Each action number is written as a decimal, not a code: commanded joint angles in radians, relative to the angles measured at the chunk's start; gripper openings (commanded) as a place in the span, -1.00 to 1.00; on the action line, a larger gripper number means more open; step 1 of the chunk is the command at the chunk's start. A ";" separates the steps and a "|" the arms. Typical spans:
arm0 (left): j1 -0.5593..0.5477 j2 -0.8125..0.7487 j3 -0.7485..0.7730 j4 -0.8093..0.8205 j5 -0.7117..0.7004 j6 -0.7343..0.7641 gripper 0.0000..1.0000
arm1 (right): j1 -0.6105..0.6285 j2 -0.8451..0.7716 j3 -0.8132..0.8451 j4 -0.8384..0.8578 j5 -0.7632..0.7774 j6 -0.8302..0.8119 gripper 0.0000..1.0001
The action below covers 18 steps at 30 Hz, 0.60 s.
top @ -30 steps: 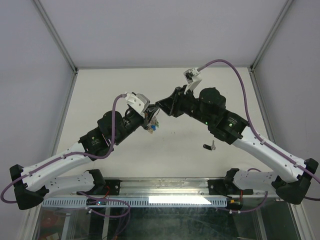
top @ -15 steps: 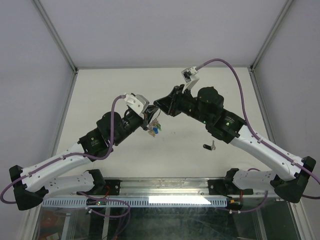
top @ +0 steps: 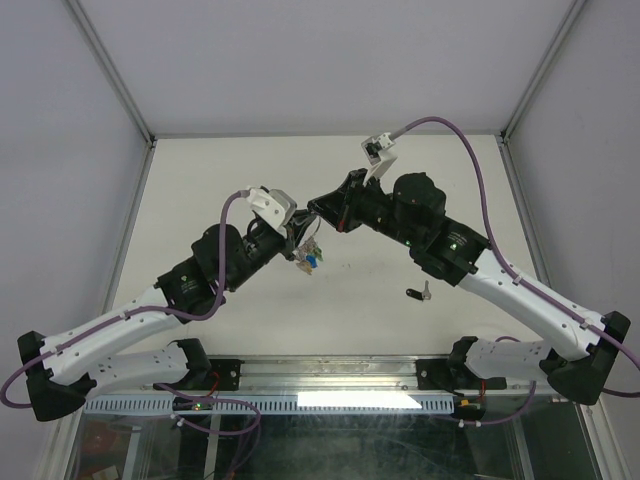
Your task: Put the keys on the keyring
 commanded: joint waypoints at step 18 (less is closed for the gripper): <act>-0.006 -0.175 -0.095 0.062 0.063 0.005 -0.04 | 0.000 0.024 0.236 -0.215 0.198 -0.204 -1.00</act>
